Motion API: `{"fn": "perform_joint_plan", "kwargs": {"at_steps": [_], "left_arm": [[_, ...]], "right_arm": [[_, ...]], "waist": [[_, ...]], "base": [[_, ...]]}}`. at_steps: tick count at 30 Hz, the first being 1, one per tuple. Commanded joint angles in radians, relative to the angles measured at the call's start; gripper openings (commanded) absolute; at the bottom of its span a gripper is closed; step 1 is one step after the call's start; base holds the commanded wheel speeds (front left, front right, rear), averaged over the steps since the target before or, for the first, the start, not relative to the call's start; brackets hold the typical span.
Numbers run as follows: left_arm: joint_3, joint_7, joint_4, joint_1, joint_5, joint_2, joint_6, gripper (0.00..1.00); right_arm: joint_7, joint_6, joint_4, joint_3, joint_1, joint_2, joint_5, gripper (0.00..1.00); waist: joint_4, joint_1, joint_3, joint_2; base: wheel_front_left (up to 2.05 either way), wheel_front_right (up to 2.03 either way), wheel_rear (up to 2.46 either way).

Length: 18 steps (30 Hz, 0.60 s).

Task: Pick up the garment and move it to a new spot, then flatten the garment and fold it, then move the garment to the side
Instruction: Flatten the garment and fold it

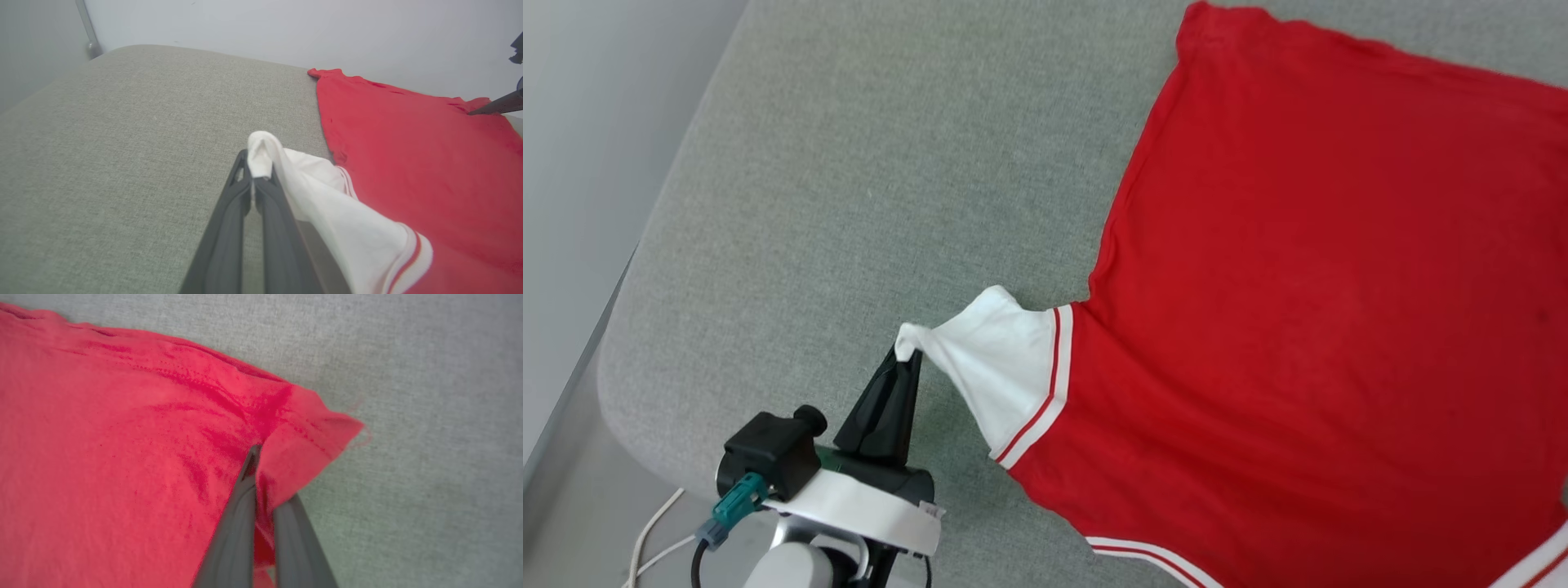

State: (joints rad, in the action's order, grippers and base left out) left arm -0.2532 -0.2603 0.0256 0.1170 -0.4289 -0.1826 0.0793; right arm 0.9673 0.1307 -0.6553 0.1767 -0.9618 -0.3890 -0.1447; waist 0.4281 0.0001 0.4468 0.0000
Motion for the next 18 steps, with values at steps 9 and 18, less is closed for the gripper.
{"fn": "perform_joint_plan", "kwargs": {"at_steps": [9,18], "left_arm": [[0.039,0.01,0.063,-0.068,-0.008,-0.046,-0.017,0.0],[0.101,0.063,0.071,-0.178,-0.041,-0.105,-0.066,0.0]], "right_arm": [[-0.002,0.0,0.191,-0.106,0.201,-0.082,-0.123,0.0],[-0.017,0.0,0.449,-0.062,0.599,-0.08,-0.233,0.0]], "waist": [[-0.138,-0.0001,-0.189,0.0],[-0.314,-0.0001,-0.329,0.0]], "base": [[0.0,0.0,0.0],[0.0,0.0,0.0]]}}
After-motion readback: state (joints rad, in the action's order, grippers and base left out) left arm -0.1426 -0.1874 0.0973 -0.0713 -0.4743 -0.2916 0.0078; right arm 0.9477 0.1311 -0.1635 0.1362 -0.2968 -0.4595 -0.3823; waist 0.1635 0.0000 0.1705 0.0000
